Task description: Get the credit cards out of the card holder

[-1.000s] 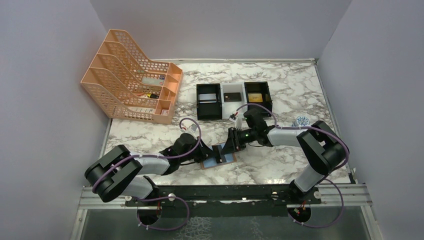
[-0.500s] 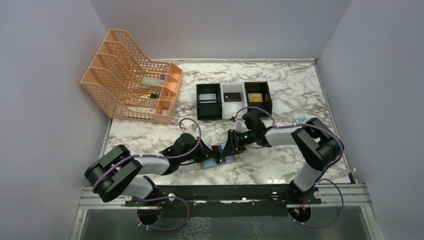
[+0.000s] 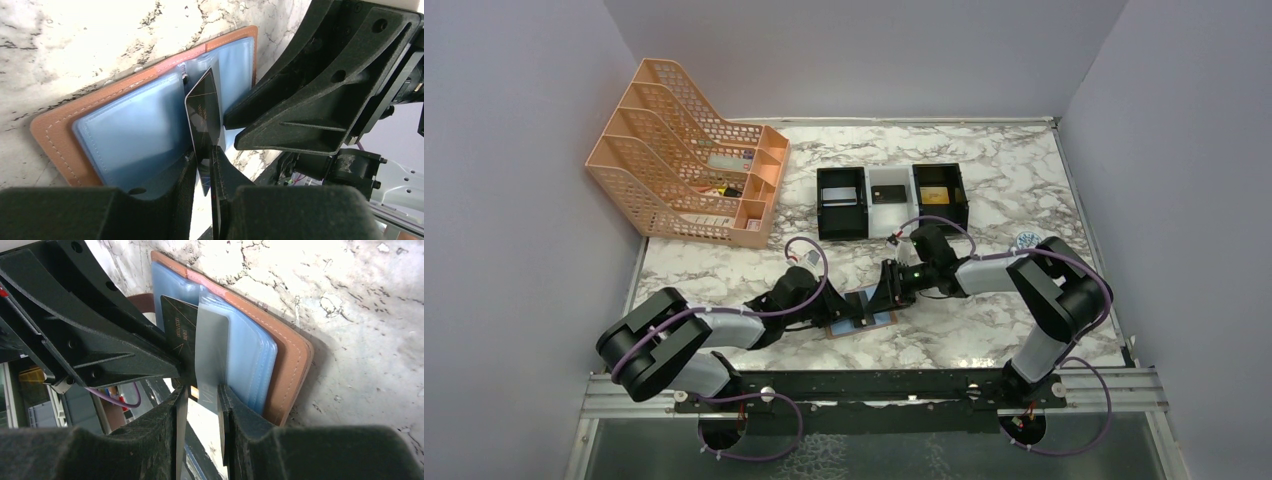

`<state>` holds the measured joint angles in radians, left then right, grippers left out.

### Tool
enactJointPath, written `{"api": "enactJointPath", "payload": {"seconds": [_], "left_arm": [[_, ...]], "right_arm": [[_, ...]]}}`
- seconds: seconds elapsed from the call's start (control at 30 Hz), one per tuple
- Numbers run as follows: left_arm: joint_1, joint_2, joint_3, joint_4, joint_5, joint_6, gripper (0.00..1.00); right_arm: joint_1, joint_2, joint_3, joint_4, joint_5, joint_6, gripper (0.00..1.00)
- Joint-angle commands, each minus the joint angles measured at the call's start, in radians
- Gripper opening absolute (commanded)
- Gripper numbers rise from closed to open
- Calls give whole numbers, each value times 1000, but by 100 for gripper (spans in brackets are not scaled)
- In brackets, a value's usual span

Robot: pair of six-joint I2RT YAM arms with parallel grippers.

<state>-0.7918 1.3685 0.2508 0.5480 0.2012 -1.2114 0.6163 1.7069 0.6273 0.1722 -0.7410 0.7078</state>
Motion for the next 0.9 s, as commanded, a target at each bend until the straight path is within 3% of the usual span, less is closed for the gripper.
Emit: {"api": "enactJointPath", "payload": {"seconds": [0.0, 0.27, 0.4, 0.67, 0.87], "left_arm": [[3, 3, 25, -2, 28, 21, 17], [3, -41, -11, -2, -9, -2, 0], [4, -77, -22, -22, -29, 1, 0], [5, -283, 57, -461, -194, 105, 0], [11, -406, 93, -544, -219, 147, 0]], "right_arm": [[7, 9, -31, -19, 112, -13, 30], [7, -11, -33, -29, 129, -11, 30], [6, -30, -18, -56, 153, -21, 30], [6, -116, 16, -119, 139, -26, 30], [7, -214, 52, -185, 193, -44, 32]]}}
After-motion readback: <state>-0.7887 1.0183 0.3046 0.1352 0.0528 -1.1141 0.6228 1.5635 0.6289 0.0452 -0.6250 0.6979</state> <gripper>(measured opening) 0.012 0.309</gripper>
